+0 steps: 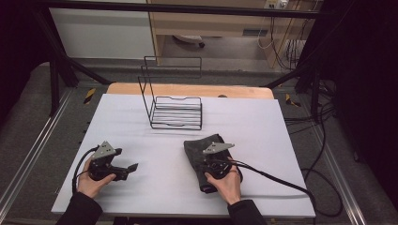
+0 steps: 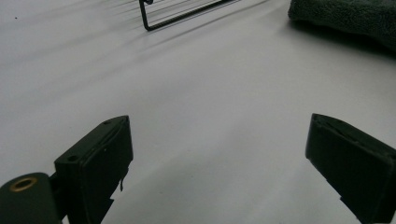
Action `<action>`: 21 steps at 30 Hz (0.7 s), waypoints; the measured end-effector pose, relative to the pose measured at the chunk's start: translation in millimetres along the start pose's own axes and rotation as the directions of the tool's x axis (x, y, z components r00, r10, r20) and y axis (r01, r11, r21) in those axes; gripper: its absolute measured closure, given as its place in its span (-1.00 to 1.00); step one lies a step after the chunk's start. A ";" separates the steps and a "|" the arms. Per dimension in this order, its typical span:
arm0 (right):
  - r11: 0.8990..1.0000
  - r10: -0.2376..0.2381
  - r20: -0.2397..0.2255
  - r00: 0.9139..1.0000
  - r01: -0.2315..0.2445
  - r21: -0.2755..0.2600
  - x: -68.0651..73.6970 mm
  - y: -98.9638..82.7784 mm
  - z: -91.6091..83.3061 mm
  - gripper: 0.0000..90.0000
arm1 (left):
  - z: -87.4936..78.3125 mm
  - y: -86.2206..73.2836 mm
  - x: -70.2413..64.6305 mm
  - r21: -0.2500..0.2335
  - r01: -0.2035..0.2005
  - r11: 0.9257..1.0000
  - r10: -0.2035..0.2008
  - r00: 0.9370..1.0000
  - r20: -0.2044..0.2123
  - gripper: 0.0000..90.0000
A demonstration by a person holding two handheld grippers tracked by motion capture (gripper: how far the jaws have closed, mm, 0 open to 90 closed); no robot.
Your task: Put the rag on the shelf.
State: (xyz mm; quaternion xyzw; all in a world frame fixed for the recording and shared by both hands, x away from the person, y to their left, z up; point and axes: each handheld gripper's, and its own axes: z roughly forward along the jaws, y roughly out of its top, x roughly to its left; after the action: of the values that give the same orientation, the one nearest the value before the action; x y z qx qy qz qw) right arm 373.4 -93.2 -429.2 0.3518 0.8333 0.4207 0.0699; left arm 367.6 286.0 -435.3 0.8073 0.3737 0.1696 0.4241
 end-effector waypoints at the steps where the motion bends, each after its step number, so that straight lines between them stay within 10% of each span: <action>1: 1.000 0.004 -0.005 1.000 -0.004 -0.001 1.1 0.6 2.2 0.90 | 0.1 0.0 -0.2 0.000 -0.001 1.000 0.001 1.000 0.000 -0.83; 21: 1.000 -0.027 -0.057 0.998 0.028 0.015 23.0 6.4 39.7 0.76 | 1.2 0.9 -2.4 0.005 -0.003 1.000 0.003 1.000 0.002 -0.83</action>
State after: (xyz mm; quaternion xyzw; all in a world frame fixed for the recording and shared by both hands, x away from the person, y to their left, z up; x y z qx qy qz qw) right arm 376.2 -49.9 -445.5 0.3287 0.8429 0.4230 0.0493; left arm 367.1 283.2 -435.1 0.8091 0.3725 0.1685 0.4221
